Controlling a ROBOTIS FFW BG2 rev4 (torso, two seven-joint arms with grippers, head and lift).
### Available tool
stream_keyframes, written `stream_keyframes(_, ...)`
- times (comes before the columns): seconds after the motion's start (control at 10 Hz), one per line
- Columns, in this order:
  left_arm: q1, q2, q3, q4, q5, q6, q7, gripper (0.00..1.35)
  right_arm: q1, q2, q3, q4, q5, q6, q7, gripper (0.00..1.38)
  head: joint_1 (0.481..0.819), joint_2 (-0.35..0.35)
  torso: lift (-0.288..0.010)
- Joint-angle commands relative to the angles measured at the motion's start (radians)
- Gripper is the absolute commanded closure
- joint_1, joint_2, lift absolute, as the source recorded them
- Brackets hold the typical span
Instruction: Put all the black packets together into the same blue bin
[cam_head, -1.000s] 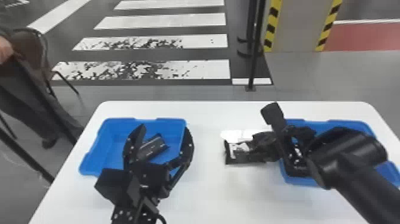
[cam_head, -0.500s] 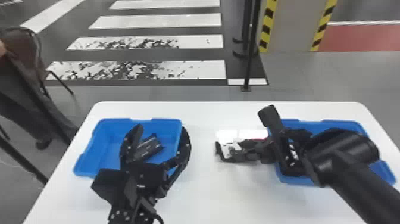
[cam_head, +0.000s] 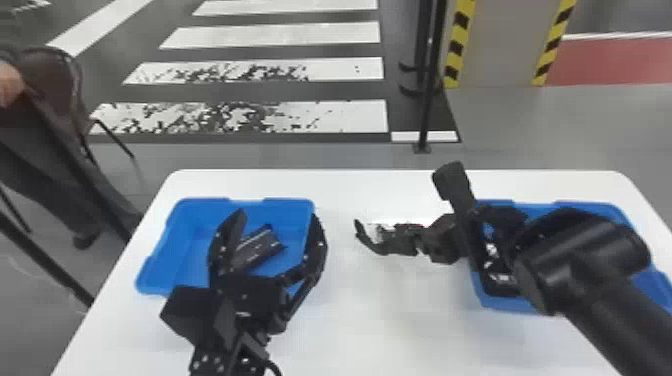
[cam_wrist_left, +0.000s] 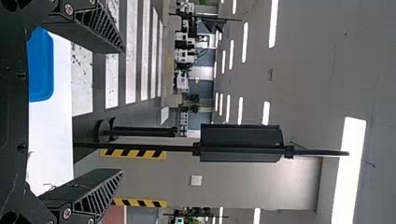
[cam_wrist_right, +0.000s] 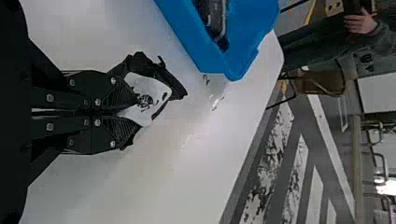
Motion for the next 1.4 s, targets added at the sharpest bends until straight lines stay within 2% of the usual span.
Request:
stream_keyframes(0.0,0.001,0.002,0.001,0.000,0.000,-0.005,0.000,0.12,0.054,-0.004,-0.091,-0.142,0.007,-0.024,-0.007,1.11,0.695,0.117,-0.110)
stream_keyframes(0.1,0.006,0.002,0.005,0.000,0.000,-0.005,0.000,0.12,0.113,-0.004,-0.179,-0.260,0.035,-0.017,-0.027,1.11,0.695,0.126,-0.110)
stream_keyframes(0.2,0.006,0.002,0.005,0.000,0.000,-0.005,-0.002,0.12,0.145,-0.006,-0.251,-0.319,0.077,0.010,-0.029,1.11,0.695,0.119,-0.110)
stream_keyframes(0.4,0.006,0.002,0.007,0.000,0.006,-0.013,-0.002,0.11,0.285,-0.015,-0.410,-0.461,0.143,0.103,-0.027,1.11,0.695,0.075,-0.110)
stream_keyframes(0.6,0.006,0.000,0.009,0.000,0.006,-0.015,-0.002,0.11,0.435,-0.007,-0.566,-0.589,0.198,0.155,-0.029,1.11,0.695,-0.012,-0.110)
stream_keyframes(0.8,0.008,0.000,0.013,0.000,0.008,-0.015,-0.002,0.11,0.486,0.000,-0.639,-0.633,0.268,0.189,-0.029,1.11,0.695,-0.090,-0.110)
stream_keyframes(0.9,0.006,0.000,0.011,0.000,0.008,-0.018,-0.002,0.11,0.489,0.002,-0.655,-0.618,0.280,0.187,-0.029,0.92,0.695,-0.109,-0.110)
stream_keyframes(1.1,0.008,-0.002,0.015,0.000,0.016,-0.020,-0.002,0.11,0.557,0.020,-0.705,-0.660,0.282,0.140,-0.029,0.03,0.695,-0.149,-0.110)
stream_keyframes(1.2,0.011,-0.005,0.023,0.000,0.016,-0.025,-0.002,0.11,0.621,0.036,-0.743,-0.714,0.280,0.101,-0.035,0.01,0.695,-0.159,-0.110)
stream_keyframes(1.3,0.011,-0.009,0.032,0.000,0.016,-0.027,-0.002,0.11,0.712,0.059,-0.783,-0.780,0.252,0.008,-0.061,0.10,0.695,-0.163,-0.110)
